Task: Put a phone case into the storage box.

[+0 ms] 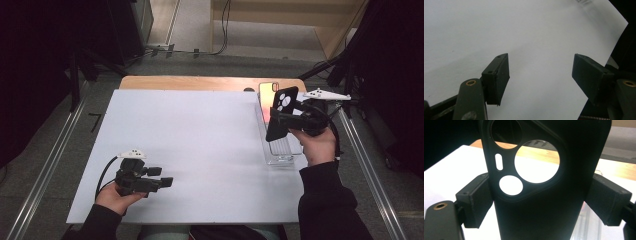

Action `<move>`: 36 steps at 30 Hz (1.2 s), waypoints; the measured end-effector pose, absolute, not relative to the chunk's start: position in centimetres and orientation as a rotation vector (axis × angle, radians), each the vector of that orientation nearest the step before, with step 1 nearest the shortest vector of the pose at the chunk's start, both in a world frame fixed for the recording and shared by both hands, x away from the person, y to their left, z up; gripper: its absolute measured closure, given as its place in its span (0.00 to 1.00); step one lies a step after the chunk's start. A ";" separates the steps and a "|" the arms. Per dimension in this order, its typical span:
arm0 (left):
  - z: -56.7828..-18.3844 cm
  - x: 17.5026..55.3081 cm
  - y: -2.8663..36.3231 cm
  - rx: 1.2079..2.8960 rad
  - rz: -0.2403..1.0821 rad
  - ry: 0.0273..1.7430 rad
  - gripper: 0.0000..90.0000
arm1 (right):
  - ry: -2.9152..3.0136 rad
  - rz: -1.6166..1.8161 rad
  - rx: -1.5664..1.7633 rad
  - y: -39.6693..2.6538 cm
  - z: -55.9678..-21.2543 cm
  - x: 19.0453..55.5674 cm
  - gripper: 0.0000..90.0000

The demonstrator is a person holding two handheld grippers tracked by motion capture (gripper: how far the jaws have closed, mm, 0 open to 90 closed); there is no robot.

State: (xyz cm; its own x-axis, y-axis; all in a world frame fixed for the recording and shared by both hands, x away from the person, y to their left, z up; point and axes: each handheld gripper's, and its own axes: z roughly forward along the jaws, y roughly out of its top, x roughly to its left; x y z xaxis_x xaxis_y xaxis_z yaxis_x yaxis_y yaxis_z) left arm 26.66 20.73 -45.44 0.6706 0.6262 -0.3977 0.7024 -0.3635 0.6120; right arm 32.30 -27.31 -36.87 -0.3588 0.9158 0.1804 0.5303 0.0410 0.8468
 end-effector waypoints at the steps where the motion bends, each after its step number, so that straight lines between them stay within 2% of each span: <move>1: -45.4 26.7 20.7 2.090 -0.122 1.021 0.34 | 1.907 1.245 1.466 -27.4 -36.9 32.5 0.13; 14: -45.4 26.6 20.7 2.076 -0.119 1.020 0.34 | 1.831 1.158 1.500 -28.2 -37.9 35.3 0.13; 36: -45.3 26.8 21.2 2.059 -0.102 1.033 0.34 | 1.772 1.073 1.624 -29.0 -42.2 40.7 0.13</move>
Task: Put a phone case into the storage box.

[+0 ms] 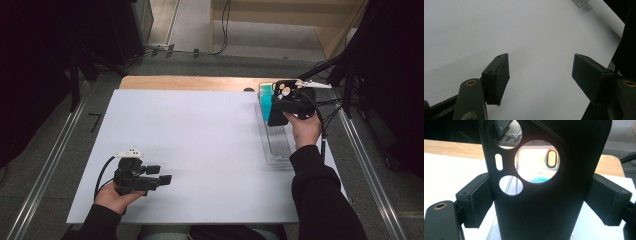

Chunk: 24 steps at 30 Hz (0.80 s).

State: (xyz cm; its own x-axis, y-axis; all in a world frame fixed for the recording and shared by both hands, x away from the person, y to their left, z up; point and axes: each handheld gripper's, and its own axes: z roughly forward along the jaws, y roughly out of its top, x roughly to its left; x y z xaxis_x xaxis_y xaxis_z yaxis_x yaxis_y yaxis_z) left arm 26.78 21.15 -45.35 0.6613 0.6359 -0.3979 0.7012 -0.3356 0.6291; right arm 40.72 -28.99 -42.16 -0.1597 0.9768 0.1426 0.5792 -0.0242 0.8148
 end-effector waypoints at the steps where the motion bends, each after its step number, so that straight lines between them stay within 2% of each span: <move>1: -45.4 26.8 21.1 2.058 -0.105 1.030 0.34 | 1.778 1.066 1.627 -29.0 -42.3 41.0 0.13; 24: -45.4 26.9 21.3 2.049 -0.110 1.031 0.34 | 1.760 0.982 1.683 -27.2 -45.4 45.3 0.13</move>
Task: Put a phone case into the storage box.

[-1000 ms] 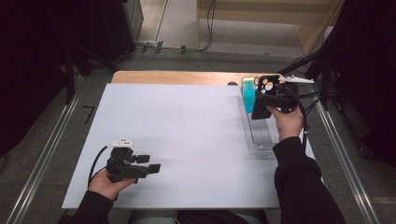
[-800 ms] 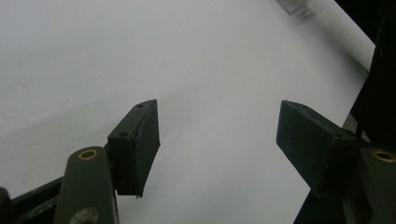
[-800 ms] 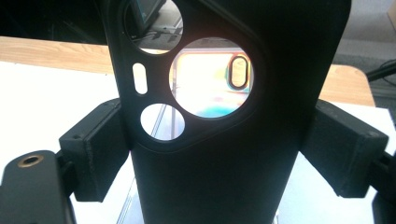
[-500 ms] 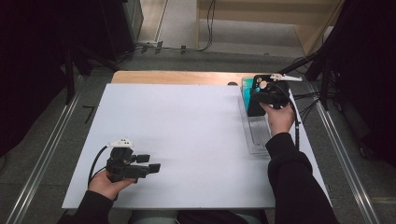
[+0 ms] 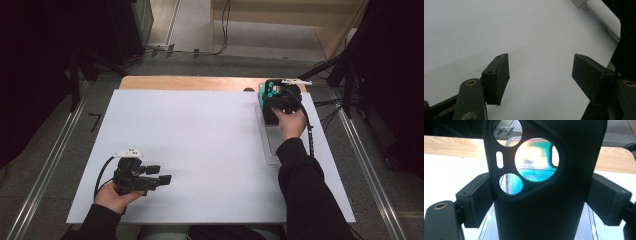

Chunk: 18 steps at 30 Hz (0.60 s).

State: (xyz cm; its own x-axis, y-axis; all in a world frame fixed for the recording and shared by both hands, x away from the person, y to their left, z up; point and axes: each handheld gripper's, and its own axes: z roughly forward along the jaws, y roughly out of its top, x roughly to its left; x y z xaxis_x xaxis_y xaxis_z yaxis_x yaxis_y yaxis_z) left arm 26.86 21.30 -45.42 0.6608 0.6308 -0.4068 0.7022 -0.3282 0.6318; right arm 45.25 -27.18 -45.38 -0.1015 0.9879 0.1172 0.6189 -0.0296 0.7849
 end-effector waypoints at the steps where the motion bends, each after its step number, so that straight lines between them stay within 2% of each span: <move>1: -45.4 26.9 21.3 2.048 -0.110 1.033 0.34 | 1.763 0.971 1.673 -27.1 -45.4 45.5 0.13; 18: -45.5 26.9 21.4 2.042 -0.112 1.033 0.34 | 1.744 0.942 1.672 -26.2 -45.5 48.0 0.13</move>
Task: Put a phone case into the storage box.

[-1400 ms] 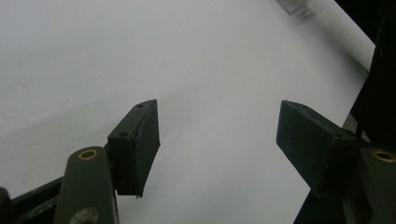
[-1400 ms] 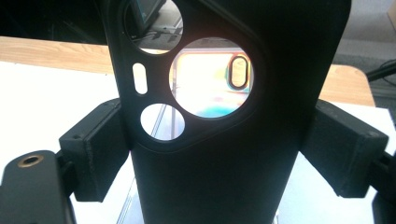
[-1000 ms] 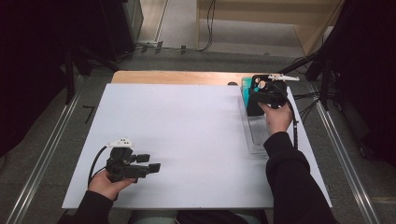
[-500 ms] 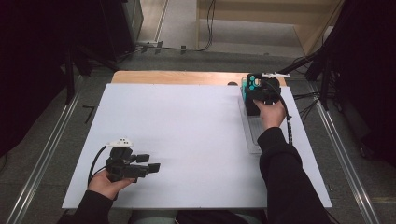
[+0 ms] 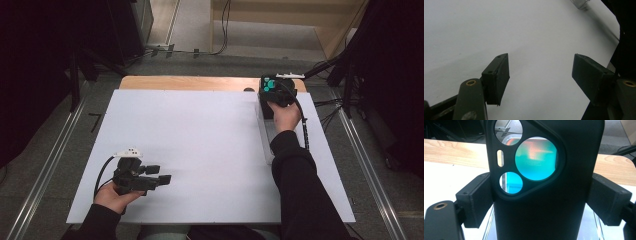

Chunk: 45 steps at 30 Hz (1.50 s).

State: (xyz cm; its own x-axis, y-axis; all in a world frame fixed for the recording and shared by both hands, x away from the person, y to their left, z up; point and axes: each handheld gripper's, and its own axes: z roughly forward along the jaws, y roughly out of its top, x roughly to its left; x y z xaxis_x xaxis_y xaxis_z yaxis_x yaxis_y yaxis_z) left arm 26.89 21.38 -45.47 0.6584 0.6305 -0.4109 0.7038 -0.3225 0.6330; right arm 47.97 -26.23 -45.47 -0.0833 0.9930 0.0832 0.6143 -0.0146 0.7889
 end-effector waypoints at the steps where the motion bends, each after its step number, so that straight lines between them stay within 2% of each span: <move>1: -45.5 26.9 21.4 2.042 -0.114 1.033 0.34 | 1.747 0.943 1.668 -26.1 -45.5 48.1 0.13; 16: -45.6 27.0 21.3 2.052 -0.119 1.035 0.34 | 1.786 0.887 1.643 -26.0 -46.1 48.3 0.11; 27: -45.6 27.1 21.2 2.057 -0.119 1.036 0.34 | 1.768 1.014 1.709 -26.5 -43.5 46.8 0.09; 41: -45.7 27.5 21.0 2.064 -0.130 1.031 0.34 | 2.029 1.032 1.623 -23.8 -42.2 44.6 0.09; 43: -45.7 27.6 21.0 2.059 -0.134 1.031 0.34 | 2.053 1.043 1.607 -23.4 -42.1 44.3 0.14; 45: -45.7 27.7 21.0 2.057 -0.135 1.029 0.34 | 2.083 1.073 1.594 -23.0 -42.1 43.9 0.14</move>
